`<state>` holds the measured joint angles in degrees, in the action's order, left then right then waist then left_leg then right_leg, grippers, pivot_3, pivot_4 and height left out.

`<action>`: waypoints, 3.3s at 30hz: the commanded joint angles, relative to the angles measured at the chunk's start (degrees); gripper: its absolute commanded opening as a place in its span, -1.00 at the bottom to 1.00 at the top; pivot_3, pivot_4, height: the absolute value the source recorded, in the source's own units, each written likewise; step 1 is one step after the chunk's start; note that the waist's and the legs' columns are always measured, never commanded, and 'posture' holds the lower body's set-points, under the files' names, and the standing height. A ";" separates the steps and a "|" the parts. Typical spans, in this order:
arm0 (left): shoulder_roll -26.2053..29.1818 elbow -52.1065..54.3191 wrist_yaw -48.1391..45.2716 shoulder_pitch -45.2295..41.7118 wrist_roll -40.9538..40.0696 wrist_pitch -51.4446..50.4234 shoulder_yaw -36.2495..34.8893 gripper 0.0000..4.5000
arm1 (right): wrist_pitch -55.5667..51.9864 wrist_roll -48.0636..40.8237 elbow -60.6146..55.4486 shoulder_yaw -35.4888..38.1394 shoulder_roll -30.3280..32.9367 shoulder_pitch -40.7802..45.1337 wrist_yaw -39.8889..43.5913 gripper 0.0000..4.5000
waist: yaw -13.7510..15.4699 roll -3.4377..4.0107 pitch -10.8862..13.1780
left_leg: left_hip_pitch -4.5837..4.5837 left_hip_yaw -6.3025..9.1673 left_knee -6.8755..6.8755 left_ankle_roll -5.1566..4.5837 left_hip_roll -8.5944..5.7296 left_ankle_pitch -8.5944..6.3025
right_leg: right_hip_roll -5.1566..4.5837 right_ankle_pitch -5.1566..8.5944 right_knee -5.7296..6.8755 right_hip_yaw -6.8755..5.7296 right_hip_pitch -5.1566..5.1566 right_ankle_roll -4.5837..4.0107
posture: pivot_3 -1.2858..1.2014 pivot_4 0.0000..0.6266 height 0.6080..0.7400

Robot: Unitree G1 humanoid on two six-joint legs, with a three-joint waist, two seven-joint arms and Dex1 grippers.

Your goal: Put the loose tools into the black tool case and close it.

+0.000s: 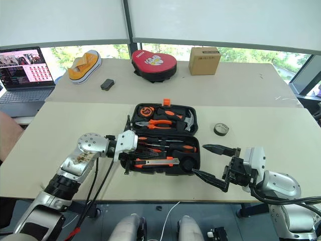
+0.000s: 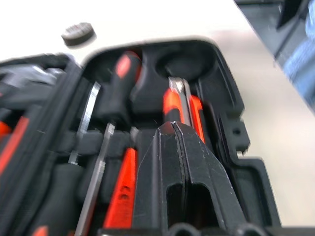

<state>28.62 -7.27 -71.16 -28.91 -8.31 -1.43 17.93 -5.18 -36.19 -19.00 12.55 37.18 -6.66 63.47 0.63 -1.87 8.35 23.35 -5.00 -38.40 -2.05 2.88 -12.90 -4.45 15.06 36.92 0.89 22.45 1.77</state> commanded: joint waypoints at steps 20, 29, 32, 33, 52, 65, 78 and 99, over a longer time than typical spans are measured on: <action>9.35 1.86 1.24 3.77 7.25 -5.14 3.82 -0.99 | 0.78 -0.66 -1.00 1.24 -0.22 -0.17 -0.43 1.00 | -0.83 0.23 -0.17 | -0.26 0.04 0.25 0.00 0.07 -0.01 | 0.05 0.05 -0.06 0.06 -0.14 -0.09 | 0.03 -0.52 1.00; 9.82 1.16 2.43 4.44 7.63 -8.79 4.25 -0.99 | 1.09 -0.34 -0.44 0.68 -0.66 0.25 -0.44 1.00 | -0.67 0.60 -0.55 | -0.45 -0.01 0.28 0.00 0.05 -0.01 | 0.02 0.07 -0.06 0.10 -0.25 -0.10 | 0.03 -0.52 1.00; 8.16 2.69 2.43 5.42 3.91 -7.32 2.17 -0.99 | 1.08 -0.35 -0.67 1.20 -0.82 -0.17 -0.78 1.00 | -0.61 0.69 -0.61 | -0.45 -0.01 0.28 0.00 0.05 -0.01 | 0.02 0.07 -0.06 0.11 -0.25 -0.11 | 0.03 -0.52 1.00; 7.39 3.66 2.07 5.82 1.20 -6.91 0.38 -0.99 | 1.17 -0.32 -0.60 1.88 -0.63 -0.63 -0.85 1.00 | -0.61 0.70 -0.61 | -0.45 -0.01 0.28 0.00 0.05 -0.01 | 0.02 0.07 -0.06 0.12 -0.25 -0.11 | 0.03 -0.52 1.00; 10.31 7.78 -1.43 17.11 -28.73 -13.10 -30.42 0.99 | 2.43 9.82 17.70 13.76 4.01 -4.14 -10.02 1.00 | -0.98 0.57 -0.35 | -0.18 -0.06 0.49 0.10 0.04 0.05 | -0.13 0.10 -0.17 0.23 0.11 -0.12 | 0.03 -0.52 1.00; 5.81 7.89 -0.98 14.60 -21.55 -5.05 -23.47 0.99 | -12.54 32.92 50.05 -20.55 11.68 48.82 -0.97 1.00 | -0.89 0.57 -0.30 | 0.58 -0.11 0.57 0.08 -0.04 0.05 | 0.03 0.10 -0.17 0.18 0.90 -0.16 | 0.03 -0.52 1.00; 5.77 11.50 -2.78 16.55 -22.57 -2.45 -23.59 1.00 | -4.38 41.32 68.25 -25.64 5.48 59.66 0.15 -0.22 | -1.01 0.57 -0.30 | 1.18 -0.28 0.47 0.18 -0.05 0.11 | 0.00 0.05 0.03 0.24 1.58 -0.08 | 0.03 -0.52 1.00; 10.82 14.74 -9.08 22.88 -22.35 0.38 -23.61 1.00 | -47.31 10.75 4.88 -22.73 9.95 39.15 12.43 -0.98 | -0.78 0.64 -0.24 | 1.13 -0.02 0.36 0.26 0.01 0.16 | -0.08 0.02 0.22 0.13 1.55 -0.12 | 0.03 -0.52 1.00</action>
<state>39.16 6.45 -80.09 -6.25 -30.69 -2.18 -5.66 -50.76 -25.05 -10.88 -10.66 45.86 32.83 78.14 -0.15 -1.23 8.11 24.47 -5.03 -38.08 -1.79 2.88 -12.74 -4.53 15.07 37.13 1.01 23.99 1.66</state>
